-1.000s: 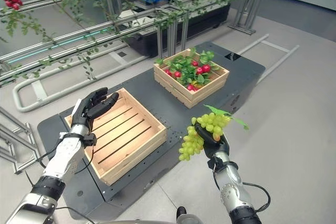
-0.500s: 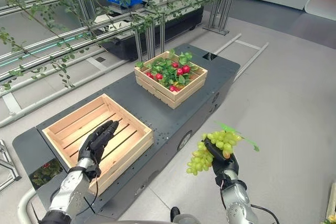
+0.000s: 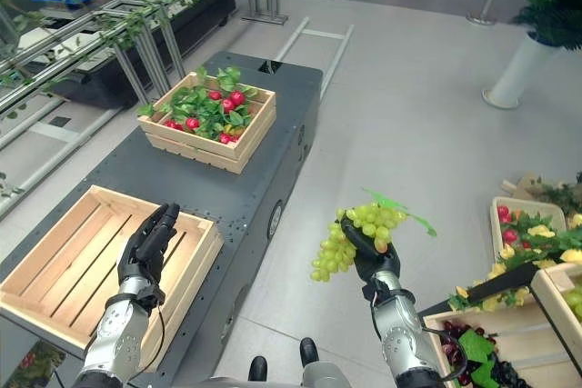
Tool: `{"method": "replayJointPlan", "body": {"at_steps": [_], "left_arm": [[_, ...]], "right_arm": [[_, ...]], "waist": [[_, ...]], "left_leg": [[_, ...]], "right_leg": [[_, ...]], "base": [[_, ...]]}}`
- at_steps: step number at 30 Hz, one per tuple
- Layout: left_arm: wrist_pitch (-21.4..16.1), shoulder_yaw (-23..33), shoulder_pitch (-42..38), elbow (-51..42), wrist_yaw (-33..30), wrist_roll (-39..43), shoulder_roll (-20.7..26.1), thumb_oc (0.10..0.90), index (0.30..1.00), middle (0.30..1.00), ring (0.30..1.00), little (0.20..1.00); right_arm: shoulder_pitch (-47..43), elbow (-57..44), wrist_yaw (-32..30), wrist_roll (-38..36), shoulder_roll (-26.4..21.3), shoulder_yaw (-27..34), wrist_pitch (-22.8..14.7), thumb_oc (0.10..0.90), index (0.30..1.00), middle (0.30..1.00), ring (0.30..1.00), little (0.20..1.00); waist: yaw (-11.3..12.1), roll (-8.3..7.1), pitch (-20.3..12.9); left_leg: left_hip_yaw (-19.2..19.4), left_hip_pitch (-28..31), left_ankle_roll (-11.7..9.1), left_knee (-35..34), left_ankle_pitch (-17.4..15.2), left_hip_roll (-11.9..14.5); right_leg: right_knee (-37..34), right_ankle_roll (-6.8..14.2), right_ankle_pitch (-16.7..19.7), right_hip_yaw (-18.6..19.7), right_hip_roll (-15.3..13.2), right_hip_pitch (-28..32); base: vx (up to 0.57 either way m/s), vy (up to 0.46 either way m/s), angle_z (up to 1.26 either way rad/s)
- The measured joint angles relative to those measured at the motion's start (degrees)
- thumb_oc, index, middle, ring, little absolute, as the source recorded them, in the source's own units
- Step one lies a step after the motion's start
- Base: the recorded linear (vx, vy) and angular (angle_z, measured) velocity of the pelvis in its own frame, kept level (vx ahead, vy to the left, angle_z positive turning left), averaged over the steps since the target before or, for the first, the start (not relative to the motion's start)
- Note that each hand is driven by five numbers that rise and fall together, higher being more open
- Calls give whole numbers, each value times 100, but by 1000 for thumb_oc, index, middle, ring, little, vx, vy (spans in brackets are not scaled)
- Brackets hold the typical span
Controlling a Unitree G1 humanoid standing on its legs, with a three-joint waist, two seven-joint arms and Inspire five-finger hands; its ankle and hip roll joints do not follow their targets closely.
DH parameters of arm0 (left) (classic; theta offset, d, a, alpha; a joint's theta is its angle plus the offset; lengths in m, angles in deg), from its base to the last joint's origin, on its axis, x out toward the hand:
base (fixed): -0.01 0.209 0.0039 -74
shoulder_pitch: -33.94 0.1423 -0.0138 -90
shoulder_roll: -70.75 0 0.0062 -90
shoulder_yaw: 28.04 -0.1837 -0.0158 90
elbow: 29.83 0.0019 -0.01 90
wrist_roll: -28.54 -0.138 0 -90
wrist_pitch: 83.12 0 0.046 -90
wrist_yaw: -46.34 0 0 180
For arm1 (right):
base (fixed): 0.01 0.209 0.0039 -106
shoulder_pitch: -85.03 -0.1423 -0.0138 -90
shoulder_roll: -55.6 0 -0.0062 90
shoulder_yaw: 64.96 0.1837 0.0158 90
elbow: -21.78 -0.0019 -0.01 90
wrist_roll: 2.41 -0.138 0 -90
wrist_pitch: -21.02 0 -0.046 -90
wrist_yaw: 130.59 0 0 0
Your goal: Pick up the fruits from the basket on one side to the basket on the other side
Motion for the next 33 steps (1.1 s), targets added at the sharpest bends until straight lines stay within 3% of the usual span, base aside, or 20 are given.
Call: {"method": "replayJointPlan", "body": {"at_steps": [4,6,7,8,9,10,11,14,15,16,18,20,23,28,29,30,31,32,33], "left_arm": [[-75,-11,-224,-62,17,-38,5,800,900,900,900,900],[-92,-7,-295,-82,-109,-129,106,800,900,900,900,900],[-93,-10,-279,-125,-179,-135,162,800,900,900,900,900],[-92,-3,-238,-188,-308,-152,203,800,900,900,900,900],[-62,38,-226,-208,-461,-188,240,800,900,900,900,900],[7,64,-223,-209,-564,-218,260,800,900,900,900,900],[127,65,-216,-208,-604,-226,322,800,900,900,900,900],[228,81,-120,-230,-642,-225,419,800,900,900,900,900],[242,79,-58,-235,-688,-222,411,800,900,900,900,900],[245,85,-18,-234,-711,-220,400,800,900,900,900,900],[264,81,98,-214,-792,-202,400,800,900,900,900,900],[327,40,128,-162,-919,-92,319,800,900,900,900,900],[348,-35,39,-163,-1043,-38,240,800,900,900,900,900],[427,-363,-131,-171,-1163,-61,13,800,900,900,900,900],[448,-415,-161,-166,-1134,-60,-21,800,900,900,900,900],[481,-422,-168,-163,-1129,-59,-33,800,900,900,900,900],[510,-430,-117,-169,-1149,-55,-40,800,900,900,900,900],[509,-427,7,-194,-1201,-51,-45,800,900,900,900,900],[508,-418,121,-236,-1241,-50,-39,800,900,900,900,900]], "right_arm": [[122,-128,18,27,-3,-2,39,400,300,300,300,300],[116,-291,251,65,0,-22,114,400,300,300,300,300],[83,-304,341,77,-8,-32,141,400,300,300,300,300],[-14,-303,434,144,-42,-39,212,400,300,300,300,300],[-164,-302,533,257,-79,-73,263,400,300,300,300,300],[-272,-318,621,271,-149,-159,275,400,300,300,300,300],[-312,-339,713,284,-196,-284,281,400,300,300,300,300],[-319,-549,773,352,-209,-588,329,400,300,300,300,300],[-338,-687,855,503,-206,-744,359,400,300,300,300,300],[-357,-705,925,538,-208,-826,379,400,300,300,300,300],[-411,-715,1224,969,-273,-1175,453,400,300,300,300,300],[-453,-697,1422,1207,-559,-1463,547,400,300,300,300,300],[-509,-707,1528,1207,-963,-1505,723,400,300,300,300,300],[-519,-790,2293,1382,-1574,-1439,1283,400,300,300,300,300],[-523,-791,2520,1430,-1615,-1392,1417,400,300,300,300,300],[-529,-795,2607,1485,-1618,-1391,1496,400,300,300,300,300],[-594,-842,2778,1654,-1635,-1416,1637,400,300,300,300,300],[-695,-917,2974,1799,-1677,-1468,1706,400,300,300,300,300],[-834,-954,3062,1819,-1735,-1563,1725,400,300,300,300,300]], "waist": [[-117,-31,158],[-108,-170,256],[-66,-213,287],[50,-140,342],[276,-17,425],[357,133,510],[376,188,540],[411,83,525],[507,-10,530],[559,-39,519],[757,-236,433],[824,-153,376],[771,-177,311],[506,-209,273],[499,-220,273],[519,-277,251],[573,-389,232],[673,-467,204],[754,-463,195]], "left_leg": [[277,127,40,-22,-41,2],[677,189,84,-19,-72,3],[935,209,88,-16,-73,23],[1379,205,105,-18,-93,178],[1865,219,75,-19,-129,403],[2185,245,72,-1,-145,613],[2278,292,47,-10,-166,747],[2484,346,-70,-21,-187,825],[2698,387,-201,-11,-122,829],[2730,398,-230,-5,-153,812],[2883,411,-447,114,-152,824],[2262,411,-477,67,-138,1020],[2178,368,-651,-4,-56,1126],[2116,339,-714,40,-19,1152],[1954,241,-822,265,-71,1160],[1711,131,-856,490,-100,1134],[1084,-89,-810,1012,-135,991],[78,-281,-765,1190,-458,663],[-308,-221,-773,963,-501,479]], "right_leg": [[-47,51,73,178,26,47],[-192,153,243,68,15,-24],[-283,166,126,-268,-67,-65],[-89,198,-65,-1093,-186,-199],[608,137,-106,-1993,-329,-530],[1420,140,-140,-2394,-431,-715],[2310,158,-301,-2398,-579,-831],[3079,185,-902,-2385,-792,-490],[3025,174,-1294,-2450,-843,-311],[2895,128,-1391,-2489,-851,-239],[1763,-102,-1658,-2905,-654,237],[890,-348,-1185,-2795,-172,610],[335,-479,-862,-2614,125,696],[-143,-504,-612,-2518,228,877],[-133,-506,-610,-2451,223,837],[-126,-518,-610,-2312,178,819],[-116,-604,-533,-1868,108,781],[-86,-578,-447,-1269,15,753],[-119,-557,-408,-1025,-32,736]], "base": [[-149,139,-37],[-206,80,-85],[-251,101,-110],[-259,117,-165],[-254,106,-197],[-215,44,-175],[-162,-28,-106],[-41,-82,-62],[-50,-178,-73],[-60,-253,-78],[-100,-308,-88],[-130,-229,-77],[-63,-153,-36],[-49,-108,-9],[-65,-7,-11],[-29,38,-26],[-16,72,-61],[0,104,-93],[28,160,-136]]}}
